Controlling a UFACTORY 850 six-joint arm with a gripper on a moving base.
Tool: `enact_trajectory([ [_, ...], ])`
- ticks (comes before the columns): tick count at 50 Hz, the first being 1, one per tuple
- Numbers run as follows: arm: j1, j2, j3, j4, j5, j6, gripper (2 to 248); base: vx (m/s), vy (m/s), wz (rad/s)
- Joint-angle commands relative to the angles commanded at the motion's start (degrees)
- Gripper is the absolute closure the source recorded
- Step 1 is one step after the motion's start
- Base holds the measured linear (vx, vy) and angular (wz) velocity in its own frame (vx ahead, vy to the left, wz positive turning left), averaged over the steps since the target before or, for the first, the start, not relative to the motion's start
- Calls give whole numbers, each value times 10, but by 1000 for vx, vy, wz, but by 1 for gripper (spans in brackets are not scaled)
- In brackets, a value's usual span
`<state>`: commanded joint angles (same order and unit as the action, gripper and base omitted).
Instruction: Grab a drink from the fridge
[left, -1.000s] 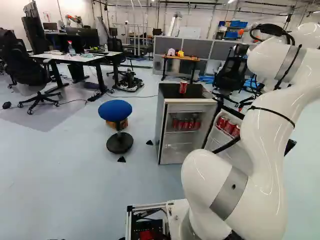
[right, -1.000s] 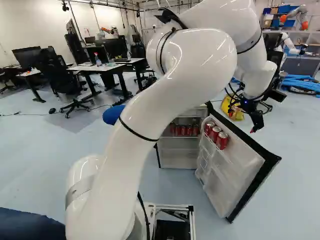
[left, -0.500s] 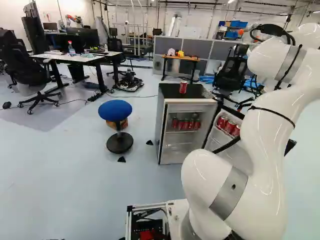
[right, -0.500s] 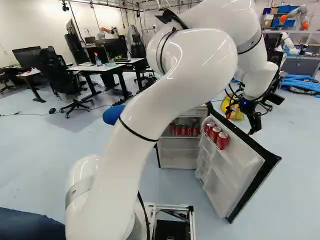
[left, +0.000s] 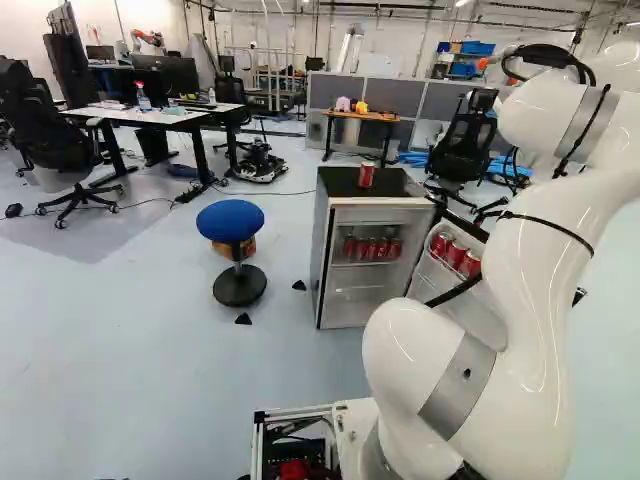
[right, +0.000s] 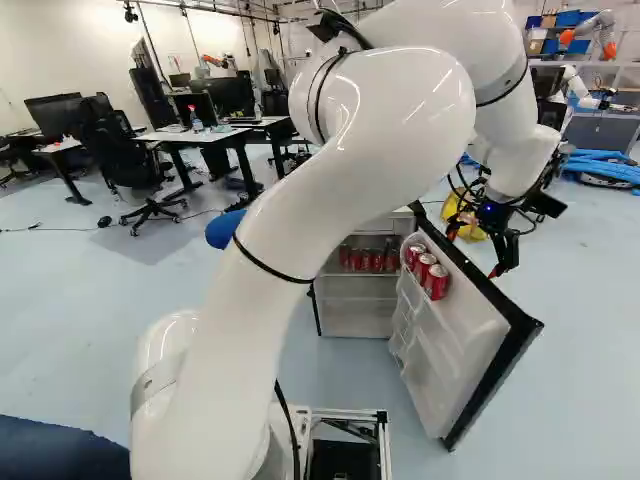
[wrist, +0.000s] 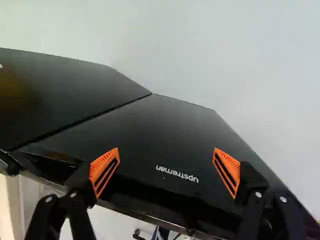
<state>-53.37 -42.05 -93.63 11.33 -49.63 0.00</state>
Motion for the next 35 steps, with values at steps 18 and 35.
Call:
enact_trajectory([
  [18, -5, 11, 17, 0, 0, 0, 3, 0, 0, 0],
  [35, -9, 26, 42, 0, 0, 0, 3, 0, 0, 0],
])
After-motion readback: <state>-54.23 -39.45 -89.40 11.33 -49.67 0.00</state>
